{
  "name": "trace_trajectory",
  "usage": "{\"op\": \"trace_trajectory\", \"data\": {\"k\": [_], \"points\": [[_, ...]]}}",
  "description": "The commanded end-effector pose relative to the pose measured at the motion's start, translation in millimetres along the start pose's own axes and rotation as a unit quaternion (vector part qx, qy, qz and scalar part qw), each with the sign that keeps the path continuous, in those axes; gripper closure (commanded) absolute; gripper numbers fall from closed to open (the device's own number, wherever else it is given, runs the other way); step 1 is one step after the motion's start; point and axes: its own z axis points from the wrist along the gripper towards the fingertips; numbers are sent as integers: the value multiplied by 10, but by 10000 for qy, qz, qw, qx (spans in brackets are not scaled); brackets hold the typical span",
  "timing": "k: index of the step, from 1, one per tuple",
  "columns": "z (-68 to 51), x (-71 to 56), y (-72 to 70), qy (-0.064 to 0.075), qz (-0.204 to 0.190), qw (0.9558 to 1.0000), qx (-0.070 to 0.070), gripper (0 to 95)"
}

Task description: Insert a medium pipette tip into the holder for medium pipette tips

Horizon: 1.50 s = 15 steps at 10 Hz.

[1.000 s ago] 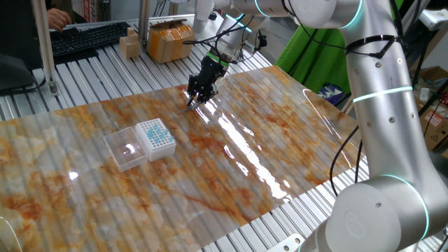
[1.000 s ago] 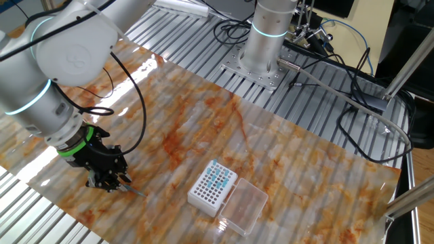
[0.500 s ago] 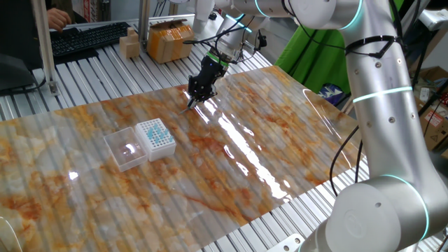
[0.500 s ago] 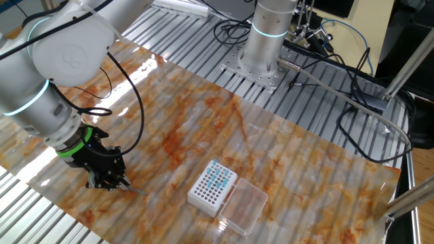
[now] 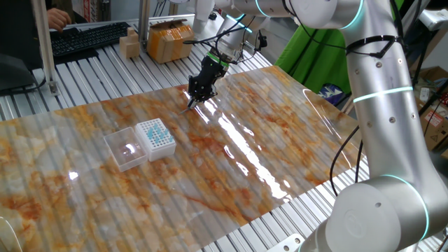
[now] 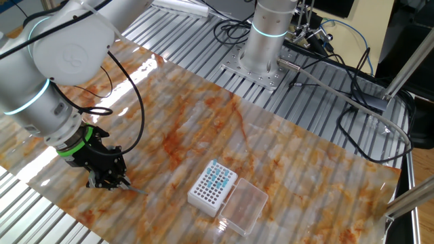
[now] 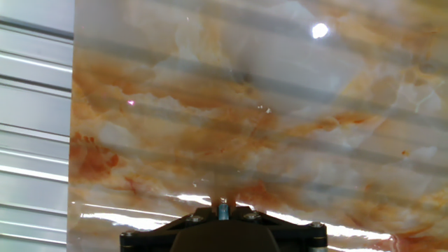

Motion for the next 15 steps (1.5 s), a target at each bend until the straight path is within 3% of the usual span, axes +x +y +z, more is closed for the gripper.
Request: {"op": "trace_trajectory", "data": {"k": [1,5,8,13,15], "points": [[-2,4,-3,-4,-41,10000,-8,950],[-65,43,-22,12,-118,9999,0,950],[-122,112,-23,-73,-221,9997,12,950],[-213,352,21,-330,-91,9994,54,950],[-245,439,27,-356,-72,9993,73,950]]}}
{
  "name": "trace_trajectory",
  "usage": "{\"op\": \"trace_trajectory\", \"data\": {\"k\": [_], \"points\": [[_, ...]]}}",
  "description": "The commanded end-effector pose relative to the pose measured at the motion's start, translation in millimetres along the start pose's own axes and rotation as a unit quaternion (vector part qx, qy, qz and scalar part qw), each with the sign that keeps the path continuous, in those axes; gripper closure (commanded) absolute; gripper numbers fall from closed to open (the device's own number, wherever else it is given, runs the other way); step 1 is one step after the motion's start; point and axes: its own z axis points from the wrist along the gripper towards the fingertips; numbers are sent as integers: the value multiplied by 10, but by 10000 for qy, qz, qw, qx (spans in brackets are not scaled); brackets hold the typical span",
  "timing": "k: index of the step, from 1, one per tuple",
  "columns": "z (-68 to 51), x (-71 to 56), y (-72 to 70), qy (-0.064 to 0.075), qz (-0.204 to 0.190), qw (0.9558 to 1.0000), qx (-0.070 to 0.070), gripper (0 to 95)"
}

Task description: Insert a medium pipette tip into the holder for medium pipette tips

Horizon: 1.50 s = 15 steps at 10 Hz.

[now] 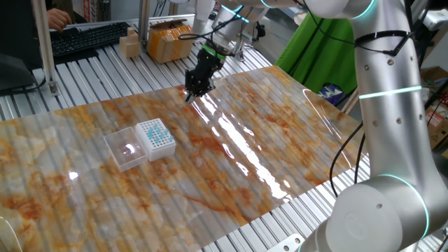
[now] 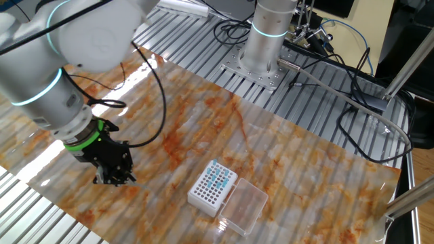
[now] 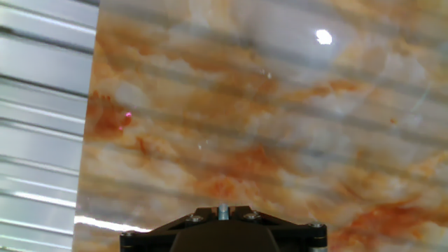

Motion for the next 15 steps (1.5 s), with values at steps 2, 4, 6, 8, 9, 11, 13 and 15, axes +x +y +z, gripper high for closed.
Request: {"op": "trace_trajectory", "data": {"k": [2,4,6,8,9,11,13,15], "points": [[-71,143,-18,-118,18,9999,36,950],[-115,272,-27,-275,28,9996,79,950],[-135,398,-49,-369,59,9993,102,950],[-147,546,-81,-552,62,9983,156,950],[-152,619,-92,-667,79,9976,184,950],[-157,732,-104,-767,117,9968,203,950],[-164,835,-122,-884,139,9957,234,950],[-170,908,-143,-946,180,9951,221,950]]}}
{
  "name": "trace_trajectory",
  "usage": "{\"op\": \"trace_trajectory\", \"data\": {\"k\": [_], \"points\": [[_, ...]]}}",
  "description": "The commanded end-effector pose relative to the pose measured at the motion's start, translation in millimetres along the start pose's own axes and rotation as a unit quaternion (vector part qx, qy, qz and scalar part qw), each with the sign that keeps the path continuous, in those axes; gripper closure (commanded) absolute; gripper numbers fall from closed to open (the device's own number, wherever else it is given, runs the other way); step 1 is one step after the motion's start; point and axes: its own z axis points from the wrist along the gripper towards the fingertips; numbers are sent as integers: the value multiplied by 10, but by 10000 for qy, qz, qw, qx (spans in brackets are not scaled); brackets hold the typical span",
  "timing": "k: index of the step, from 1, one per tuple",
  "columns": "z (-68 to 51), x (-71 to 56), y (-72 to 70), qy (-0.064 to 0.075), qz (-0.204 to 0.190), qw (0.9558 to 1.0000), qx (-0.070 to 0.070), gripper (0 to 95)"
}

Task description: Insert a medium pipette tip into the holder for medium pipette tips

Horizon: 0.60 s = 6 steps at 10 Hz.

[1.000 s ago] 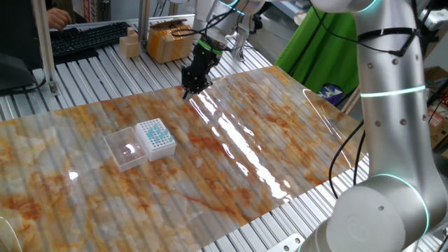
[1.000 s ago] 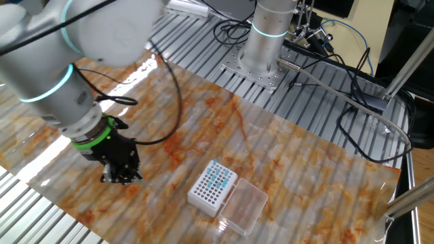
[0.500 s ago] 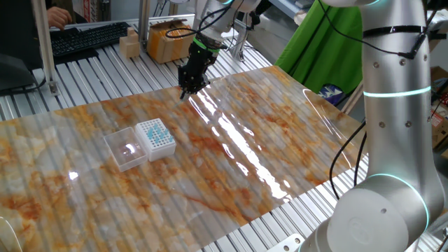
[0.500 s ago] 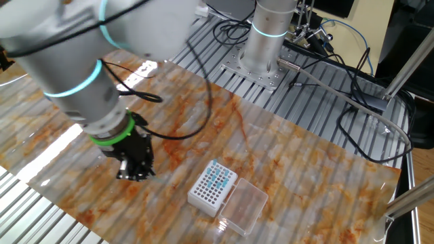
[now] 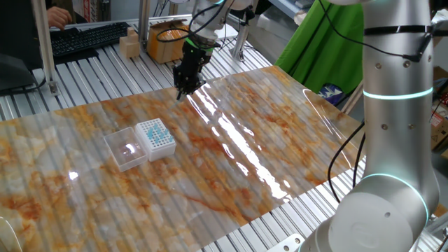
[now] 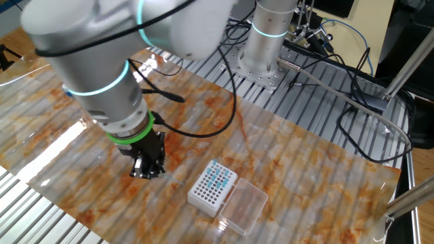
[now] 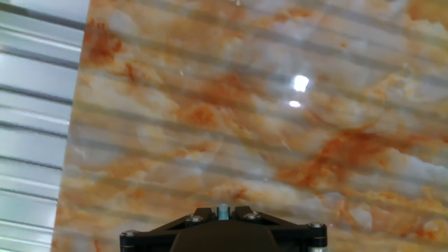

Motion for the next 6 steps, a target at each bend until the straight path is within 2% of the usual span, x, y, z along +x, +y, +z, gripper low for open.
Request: {"op": "trace_trajectory", "data": {"k": [1,3,4,6], "points": [[-24,68,-20,-90,45,9999,-59,950],[-52,155,-51,-262,71,9994,-207,950],[-57,197,-70,-377,33,9989,-264,950],[-57,264,-101,-522,-8,9980,-357,950]]}}
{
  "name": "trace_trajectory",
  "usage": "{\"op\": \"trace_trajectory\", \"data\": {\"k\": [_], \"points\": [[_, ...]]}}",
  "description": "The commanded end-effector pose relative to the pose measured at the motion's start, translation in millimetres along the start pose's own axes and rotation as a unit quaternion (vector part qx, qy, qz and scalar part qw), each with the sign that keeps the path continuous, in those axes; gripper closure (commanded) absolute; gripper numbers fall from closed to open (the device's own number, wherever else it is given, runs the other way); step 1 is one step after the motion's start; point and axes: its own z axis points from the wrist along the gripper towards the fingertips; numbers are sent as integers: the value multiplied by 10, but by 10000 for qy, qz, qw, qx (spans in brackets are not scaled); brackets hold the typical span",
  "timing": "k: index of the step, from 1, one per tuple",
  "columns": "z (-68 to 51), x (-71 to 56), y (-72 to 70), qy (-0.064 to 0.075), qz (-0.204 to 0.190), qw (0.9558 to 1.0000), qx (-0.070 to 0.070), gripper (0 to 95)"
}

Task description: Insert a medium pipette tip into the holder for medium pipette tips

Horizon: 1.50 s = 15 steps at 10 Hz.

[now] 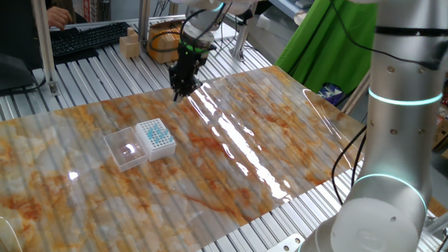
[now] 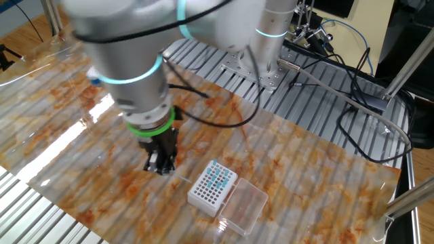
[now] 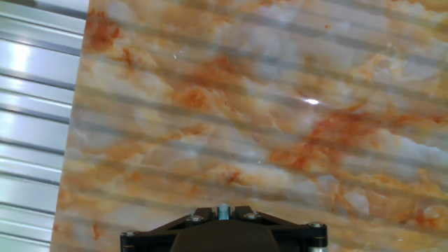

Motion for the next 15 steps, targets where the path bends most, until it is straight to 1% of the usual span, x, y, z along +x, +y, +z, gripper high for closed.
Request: {"op": "trace_trajectory", "data": {"k": [1,2,3,5,7,8,10,12,14,15], "points": [[-6,54,-11,-142,-34,9998,-120,950],[-13,88,-25,-211,-38,9996,-175,950],[-18,113,-36,-246,-46,9995,-212,950],[-13,149,-62,-370,-146,9988,-277,950],[5,166,-87,-545,-278,9975,-354,950],[8,169,-90,-624,-314,9970,-348,950],[13,174,-98,-676,-352,9965,-341,950],[32,219,-136,-782,-415,9956,-323,950],[26,258,-152,-835,-419,9951,-323,950],[23,269,-157,-905,-449,9944,-312,950]]}}
